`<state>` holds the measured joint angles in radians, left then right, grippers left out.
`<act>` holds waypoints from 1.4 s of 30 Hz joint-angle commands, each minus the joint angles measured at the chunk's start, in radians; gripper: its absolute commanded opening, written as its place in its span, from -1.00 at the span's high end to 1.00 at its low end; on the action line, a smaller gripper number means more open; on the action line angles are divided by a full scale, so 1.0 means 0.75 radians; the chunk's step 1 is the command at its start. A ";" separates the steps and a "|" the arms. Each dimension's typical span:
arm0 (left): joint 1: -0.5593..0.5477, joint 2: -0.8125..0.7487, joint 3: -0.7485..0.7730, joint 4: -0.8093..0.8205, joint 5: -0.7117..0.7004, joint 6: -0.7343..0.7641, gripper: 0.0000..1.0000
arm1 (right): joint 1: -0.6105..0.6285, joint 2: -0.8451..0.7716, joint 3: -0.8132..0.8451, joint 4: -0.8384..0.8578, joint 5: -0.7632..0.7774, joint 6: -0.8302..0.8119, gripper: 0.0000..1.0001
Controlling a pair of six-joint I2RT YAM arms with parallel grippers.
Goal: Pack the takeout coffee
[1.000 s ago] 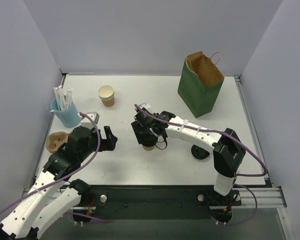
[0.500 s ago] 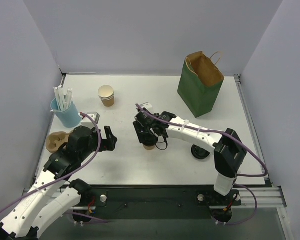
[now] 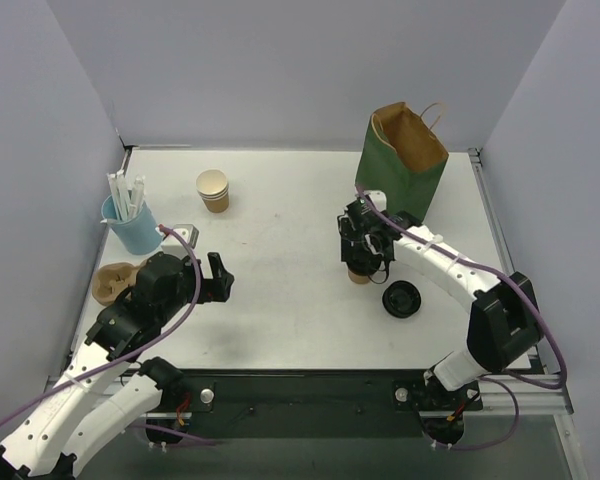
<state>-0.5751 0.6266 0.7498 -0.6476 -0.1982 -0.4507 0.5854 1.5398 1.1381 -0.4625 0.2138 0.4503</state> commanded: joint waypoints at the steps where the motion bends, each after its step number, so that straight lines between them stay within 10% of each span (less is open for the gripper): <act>1: -0.015 -0.021 0.013 0.008 -0.032 0.012 -0.95 | -0.103 -0.065 -0.106 -0.126 0.079 0.001 -0.33; 16: -0.025 -0.017 0.015 -0.006 -0.090 0.002 -0.94 | -0.181 -0.247 0.010 -0.191 -0.072 -0.020 -0.84; 42: -0.043 -0.044 -0.002 0.006 -0.104 -0.007 -0.95 | -0.664 -0.026 0.812 -0.248 -0.027 0.273 -0.54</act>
<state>-0.6018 0.5964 0.7460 -0.6628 -0.2737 -0.4595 0.1181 1.4521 1.6779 -0.6312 0.2077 0.6109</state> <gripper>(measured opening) 0.972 0.785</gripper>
